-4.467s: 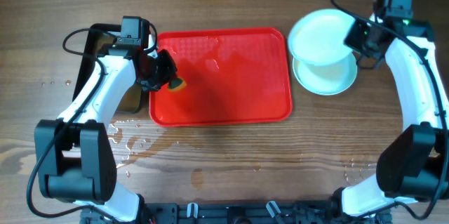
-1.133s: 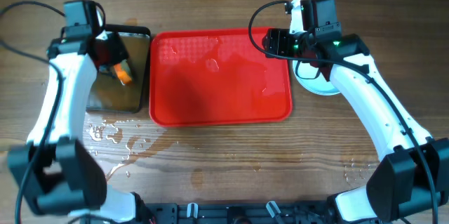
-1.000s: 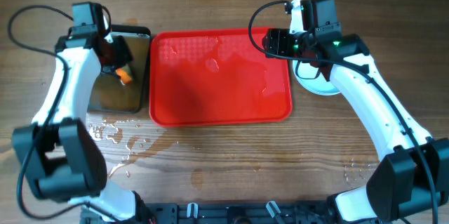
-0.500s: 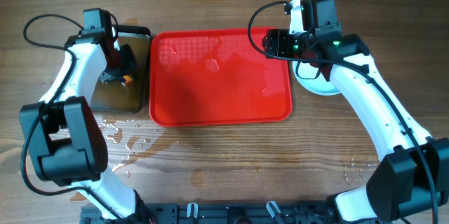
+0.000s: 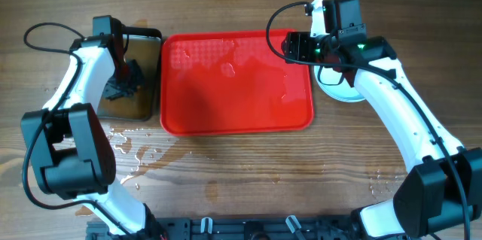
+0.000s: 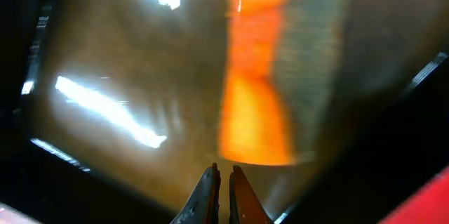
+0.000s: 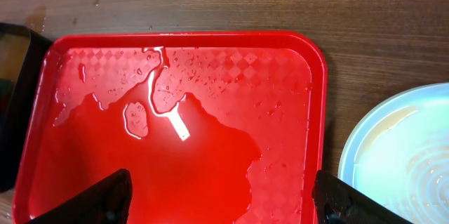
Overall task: Clean dirty plates on tray and stack at the side
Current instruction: 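Lower the sponge into the basin water and release it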
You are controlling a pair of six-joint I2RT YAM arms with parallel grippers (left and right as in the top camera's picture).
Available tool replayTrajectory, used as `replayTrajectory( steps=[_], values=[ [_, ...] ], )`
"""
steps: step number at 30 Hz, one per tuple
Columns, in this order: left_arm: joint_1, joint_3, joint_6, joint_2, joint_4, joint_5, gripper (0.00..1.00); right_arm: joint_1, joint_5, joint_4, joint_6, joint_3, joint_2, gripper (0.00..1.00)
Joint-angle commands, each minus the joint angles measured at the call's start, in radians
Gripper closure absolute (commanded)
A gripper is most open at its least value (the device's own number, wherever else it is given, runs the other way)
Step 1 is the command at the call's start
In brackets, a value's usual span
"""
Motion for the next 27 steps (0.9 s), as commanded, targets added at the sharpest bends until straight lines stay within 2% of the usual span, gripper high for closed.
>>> replayTrajectory(
  steps=[1, 6, 16, 22, 27],
  values=[
    [0.015, -0.011, -0.045, 0.011, -0.002, -0.066, 0.96, -0.001, 0.006, 0.001, -0.020, 0.016, -0.010, 0.17],
    [0.024, 0.001, -0.044, 0.011, -0.013, -0.041, 0.96, -0.001, 0.006, 0.002, -0.020, 0.016, -0.010, 0.17],
    [-0.009, 0.100, 0.047, -0.040, 0.006, 0.175, 0.96, -0.001, 0.011, 0.005, -0.020, 0.016, -0.010, 0.17],
    [-0.023, 0.108, 0.046, -0.069, 0.092, 0.218, 0.96, -0.001, 0.010, 0.005, -0.020, 0.016, -0.010, 0.17],
    [-0.027, 0.106, 0.047, -0.002, 0.162, 0.218, 0.96, -0.001, 0.010, 0.003, -0.019, 0.016, -0.010, 0.17]
  ],
)
